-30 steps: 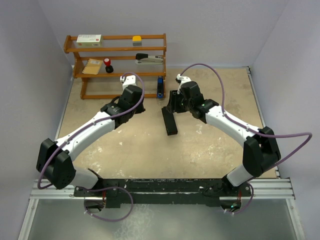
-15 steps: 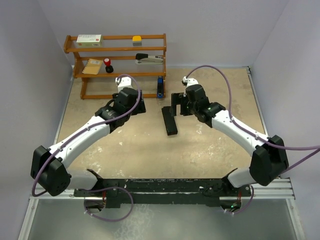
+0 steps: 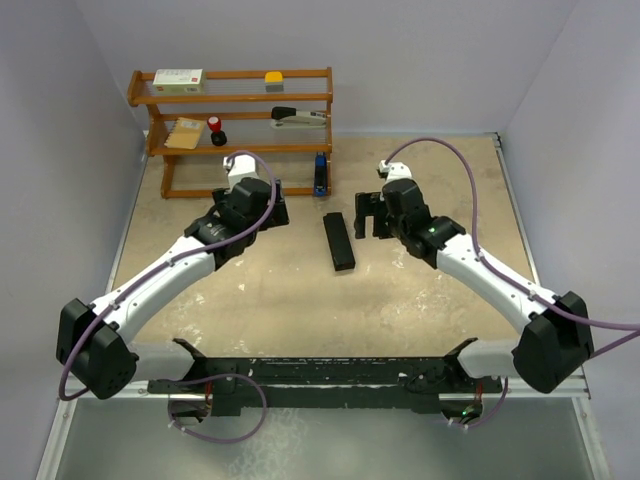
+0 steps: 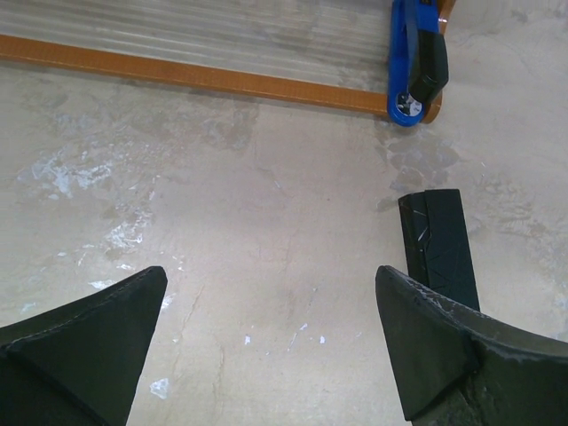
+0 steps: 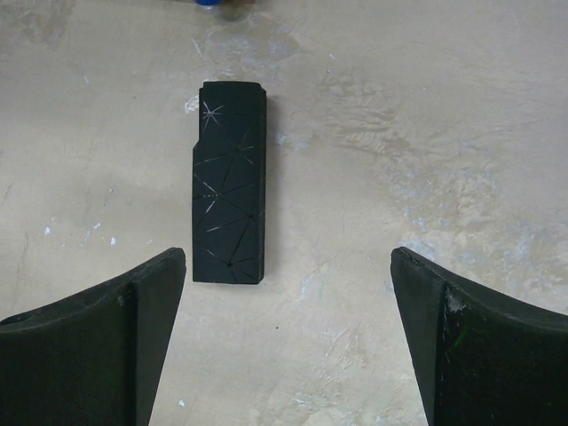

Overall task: Organize the sunglasses
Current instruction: Reset both arms

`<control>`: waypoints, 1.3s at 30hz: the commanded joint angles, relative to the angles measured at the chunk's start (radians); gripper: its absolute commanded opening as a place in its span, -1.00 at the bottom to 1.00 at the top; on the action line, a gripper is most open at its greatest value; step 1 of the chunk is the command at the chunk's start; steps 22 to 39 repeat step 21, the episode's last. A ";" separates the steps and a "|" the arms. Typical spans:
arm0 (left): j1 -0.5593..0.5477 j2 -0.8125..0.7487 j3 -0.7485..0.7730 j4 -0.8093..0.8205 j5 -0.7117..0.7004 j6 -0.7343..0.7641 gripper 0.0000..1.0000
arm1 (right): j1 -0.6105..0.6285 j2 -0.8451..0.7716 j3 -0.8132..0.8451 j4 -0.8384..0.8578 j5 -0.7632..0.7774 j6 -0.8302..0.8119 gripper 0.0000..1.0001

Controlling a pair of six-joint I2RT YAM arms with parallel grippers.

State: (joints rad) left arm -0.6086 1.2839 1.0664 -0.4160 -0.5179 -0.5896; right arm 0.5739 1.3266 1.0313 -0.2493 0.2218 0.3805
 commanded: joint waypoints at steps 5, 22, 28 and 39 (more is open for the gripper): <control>0.007 -0.002 0.024 -0.016 -0.027 0.018 0.99 | -0.002 -0.065 -0.025 0.011 0.074 -0.031 0.99; 0.008 -0.046 -0.011 0.047 0.027 0.034 0.99 | -0.002 -0.078 -0.040 0.010 0.089 -0.023 0.99; 0.008 -0.046 -0.011 0.047 0.027 0.034 0.99 | -0.002 -0.078 -0.040 0.010 0.089 -0.023 0.99; 0.008 -0.046 -0.011 0.047 0.027 0.034 0.99 | -0.002 -0.078 -0.040 0.010 0.089 -0.023 0.99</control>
